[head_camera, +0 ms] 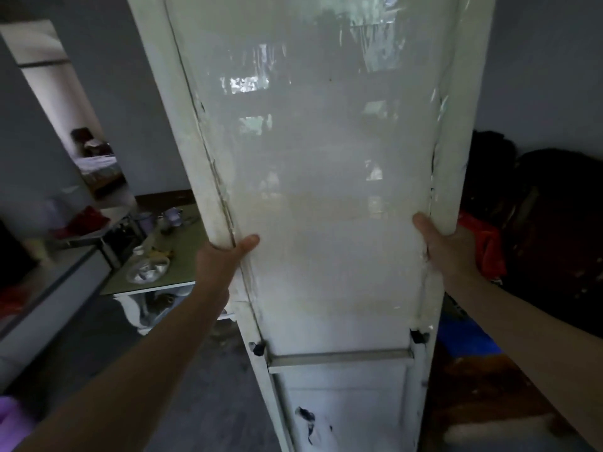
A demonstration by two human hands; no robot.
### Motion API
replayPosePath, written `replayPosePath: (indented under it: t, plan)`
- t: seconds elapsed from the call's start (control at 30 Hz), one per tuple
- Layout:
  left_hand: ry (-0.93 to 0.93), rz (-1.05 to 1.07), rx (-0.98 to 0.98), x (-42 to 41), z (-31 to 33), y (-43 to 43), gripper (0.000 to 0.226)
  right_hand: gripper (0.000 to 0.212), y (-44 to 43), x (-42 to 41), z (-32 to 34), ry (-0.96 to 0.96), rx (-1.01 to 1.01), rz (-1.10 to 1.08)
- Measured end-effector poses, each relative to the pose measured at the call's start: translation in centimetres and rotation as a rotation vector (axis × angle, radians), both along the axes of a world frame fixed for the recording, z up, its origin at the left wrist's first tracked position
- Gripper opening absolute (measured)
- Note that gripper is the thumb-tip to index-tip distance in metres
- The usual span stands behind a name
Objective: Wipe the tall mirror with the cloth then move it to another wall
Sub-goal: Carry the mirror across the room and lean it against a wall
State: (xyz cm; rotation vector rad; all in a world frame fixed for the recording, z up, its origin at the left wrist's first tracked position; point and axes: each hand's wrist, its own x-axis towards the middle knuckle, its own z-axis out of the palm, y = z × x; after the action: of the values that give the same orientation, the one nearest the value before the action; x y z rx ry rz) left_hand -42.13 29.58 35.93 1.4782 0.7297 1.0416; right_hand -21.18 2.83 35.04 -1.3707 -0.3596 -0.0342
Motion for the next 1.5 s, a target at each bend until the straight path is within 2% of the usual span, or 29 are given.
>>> replayPosePath:
  t: [0.07, 0.17, 0.27, 0.37, 0.53, 0.67, 0.77, 0.93, 1.07, 1.2, 1.3, 1.4, 1.5]
  plan:
    - [-0.001, 0.002, 0.005, 0.4, 0.5, 2.4, 0.041, 0.037, 2.6, 0.9, 0.3, -0.020, -0.003, 0.019]
    - [0.012, 0.017, 0.013, 2.1, 0.7, 6.6, 0.053, 0.039, 6.6, 2.8, 1.0, -0.047, 0.007, 0.020]
    - [0.020, 0.029, 0.033, 4.4, 0.9, 9.8, 0.055, 0.045, 9.8, 5.0, 1.2, -0.087, 0.021, 0.042]
    - [0.045, 0.053, 0.082, 7.8, 0.8, 13.7, 0.043, 0.064, 13.7, 8.7, 0.9, -0.138, 0.041, 0.066]
    - [0.050, 0.088, 0.115, 15.3, 1.1, 20.3, 0.034, 0.047, 20.2, 16.2, 1.6, -0.082, 0.047, 0.050]
    - [0.102, 0.164, 0.132, 21.4, 1.4, 25.7, 0.051, 0.028, 25.1, 21.7, 2.7, -0.071, 0.056, 0.077]
    - [0.126, 0.159, 0.153, 25.6, 1.6, 29.8, 0.056, 0.029, 28.8, 25.7, 3.2, -0.091, 0.057, 0.071]
    - [0.129, 0.155, 0.151, 32.1, 1.7, 35.8, 0.044, 0.038, 35.2, 32.7, 3.2, -0.061, 0.057, 0.054]
    - [0.112, 0.120, 0.102, 37.7, 0.9, 41.5, 0.042, 0.038, 41.1, 37.9, 2.5, -0.062, 0.045, 0.022]
    - [0.088, 0.073, 0.100, 43.6, 0.0, 48.4, 0.040, 0.053, 47.7, 43.6, 1.3, -0.075, -0.004, -0.012]
    - [0.094, 0.035, 0.090, 47.9, 0.0, 53.3, 0.028, 0.050, 52.0, 47.5, 1.2, -0.078, 0.010, -0.026]
    - [0.094, 0.013, 0.110, 52.6, 0.9, 57.5, 0.027, 0.066, 55.9, 51.7, 1.6, -0.090, 0.009, -0.040]
    - [0.082, -0.013, 0.124, 56.8, 1.9, 60.4, 0.020, 0.050, 59.3, 55.6, 2.1, -0.086, 0.026, -0.040]
